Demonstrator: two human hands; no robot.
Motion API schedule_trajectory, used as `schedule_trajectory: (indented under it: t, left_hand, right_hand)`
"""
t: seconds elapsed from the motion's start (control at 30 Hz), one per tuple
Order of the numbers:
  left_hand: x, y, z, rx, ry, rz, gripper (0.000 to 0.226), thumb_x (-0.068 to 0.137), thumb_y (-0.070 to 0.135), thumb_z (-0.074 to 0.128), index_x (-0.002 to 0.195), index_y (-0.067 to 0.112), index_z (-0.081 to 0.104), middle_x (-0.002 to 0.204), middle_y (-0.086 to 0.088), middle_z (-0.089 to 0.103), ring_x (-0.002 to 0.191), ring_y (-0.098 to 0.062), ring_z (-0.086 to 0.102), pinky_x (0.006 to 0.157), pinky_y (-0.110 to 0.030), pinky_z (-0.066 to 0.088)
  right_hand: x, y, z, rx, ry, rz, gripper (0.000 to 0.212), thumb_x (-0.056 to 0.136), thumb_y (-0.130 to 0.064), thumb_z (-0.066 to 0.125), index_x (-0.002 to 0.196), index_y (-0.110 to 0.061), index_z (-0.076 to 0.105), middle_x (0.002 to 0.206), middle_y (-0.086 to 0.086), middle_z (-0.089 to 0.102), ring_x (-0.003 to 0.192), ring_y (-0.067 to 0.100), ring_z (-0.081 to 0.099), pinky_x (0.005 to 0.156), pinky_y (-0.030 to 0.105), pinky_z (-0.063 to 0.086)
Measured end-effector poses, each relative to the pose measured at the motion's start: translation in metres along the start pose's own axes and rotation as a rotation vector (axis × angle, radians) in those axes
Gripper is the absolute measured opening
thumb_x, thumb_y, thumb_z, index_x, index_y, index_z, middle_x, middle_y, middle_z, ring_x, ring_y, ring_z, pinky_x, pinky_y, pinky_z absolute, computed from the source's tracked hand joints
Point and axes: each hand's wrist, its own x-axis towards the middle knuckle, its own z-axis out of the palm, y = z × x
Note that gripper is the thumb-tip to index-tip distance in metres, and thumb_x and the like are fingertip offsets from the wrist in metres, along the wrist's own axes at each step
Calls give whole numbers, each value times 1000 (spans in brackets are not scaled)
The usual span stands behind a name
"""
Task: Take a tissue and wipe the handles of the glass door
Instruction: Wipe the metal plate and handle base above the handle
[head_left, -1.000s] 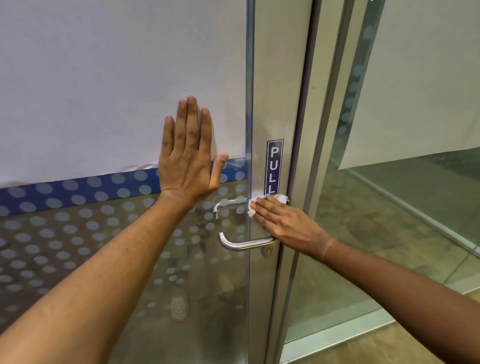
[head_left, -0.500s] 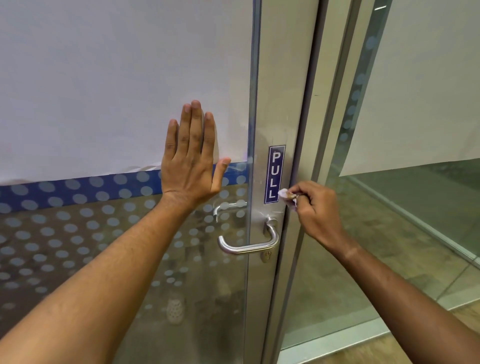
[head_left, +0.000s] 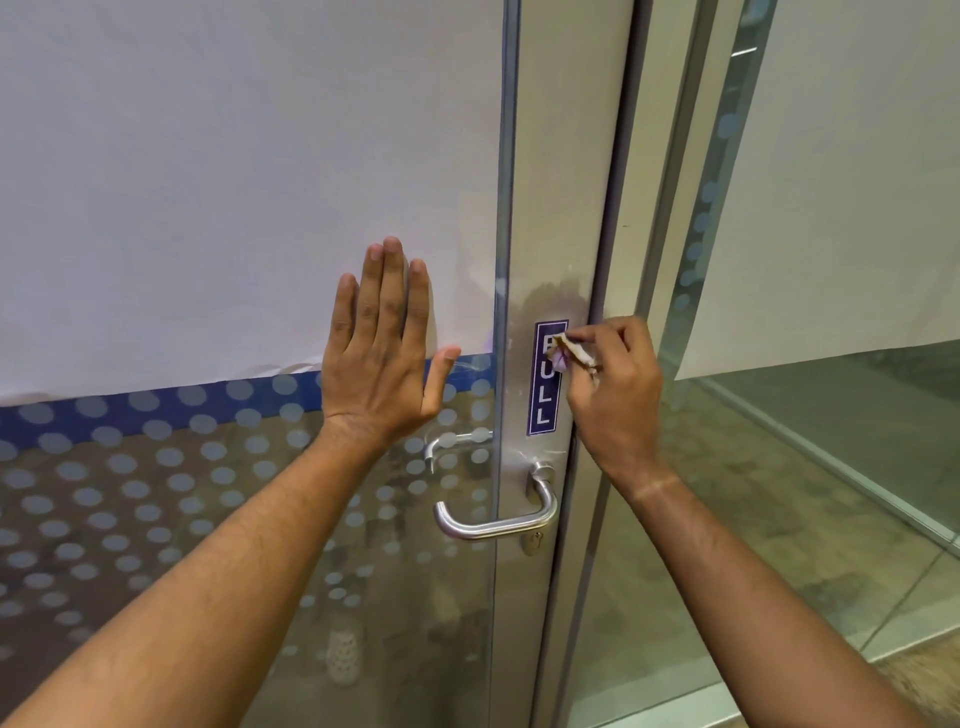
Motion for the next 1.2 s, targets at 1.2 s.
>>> schedule_trajectory:
  t: [1.2]
  left_hand:
    - [0,0,2,26,1,-13,84,98,57,29,156,-1,9,160,-26,8,152,-33,-3,123,-42,-9]
  right_hand:
    - [-25,-3,21,-140,-237,-200,73,71,25,48,140,2,43,149,17,39,134,29,45,86,29,54]
